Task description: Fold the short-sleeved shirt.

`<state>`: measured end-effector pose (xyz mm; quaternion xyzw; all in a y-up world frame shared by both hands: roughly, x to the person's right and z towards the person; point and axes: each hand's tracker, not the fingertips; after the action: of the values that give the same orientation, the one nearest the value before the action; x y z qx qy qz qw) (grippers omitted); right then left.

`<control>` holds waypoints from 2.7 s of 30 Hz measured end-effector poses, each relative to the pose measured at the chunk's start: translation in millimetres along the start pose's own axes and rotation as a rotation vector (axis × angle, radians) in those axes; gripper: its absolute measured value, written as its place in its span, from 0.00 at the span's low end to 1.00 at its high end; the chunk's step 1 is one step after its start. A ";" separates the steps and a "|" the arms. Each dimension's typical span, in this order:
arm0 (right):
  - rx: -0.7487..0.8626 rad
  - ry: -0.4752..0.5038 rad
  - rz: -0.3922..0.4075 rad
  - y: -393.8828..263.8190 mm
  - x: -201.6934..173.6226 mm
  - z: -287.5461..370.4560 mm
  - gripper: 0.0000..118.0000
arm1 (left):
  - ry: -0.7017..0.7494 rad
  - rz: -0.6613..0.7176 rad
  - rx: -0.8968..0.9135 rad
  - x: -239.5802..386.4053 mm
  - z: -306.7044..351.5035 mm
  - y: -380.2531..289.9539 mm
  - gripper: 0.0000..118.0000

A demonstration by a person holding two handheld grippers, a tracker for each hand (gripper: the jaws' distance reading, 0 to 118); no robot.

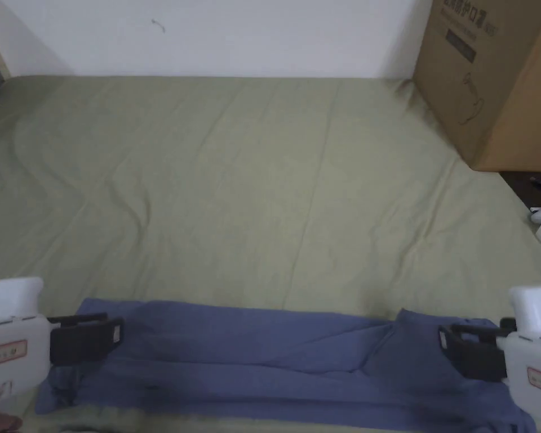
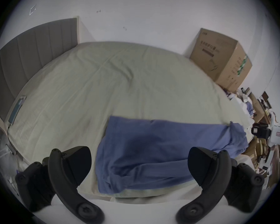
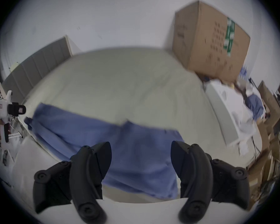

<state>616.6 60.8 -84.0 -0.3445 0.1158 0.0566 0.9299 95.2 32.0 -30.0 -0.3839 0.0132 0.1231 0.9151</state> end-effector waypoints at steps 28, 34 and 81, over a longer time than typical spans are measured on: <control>0.190 0.087 0.041 15.3 -146.3 -8.3 0.00 | -0.402 0.478 -0.274 -146.9 -86.2 10.3 0.96; 0.164 0.109 0.065 31.4 -159.2 -5.7 0.00 | -0.488 0.418 -0.303 -143.6 -100.1 12.8 0.96; 0.220 -0.082 -0.368 -20.4 18.0 42.3 0.00 | -0.560 0.066 -0.690 287.2 -206.3 21.7 0.04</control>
<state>645.3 73.5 -44.6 -0.2540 0.0184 -0.1133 0.9604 383.0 -37.1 -224.6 -0.6182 -0.2647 0.2487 0.6971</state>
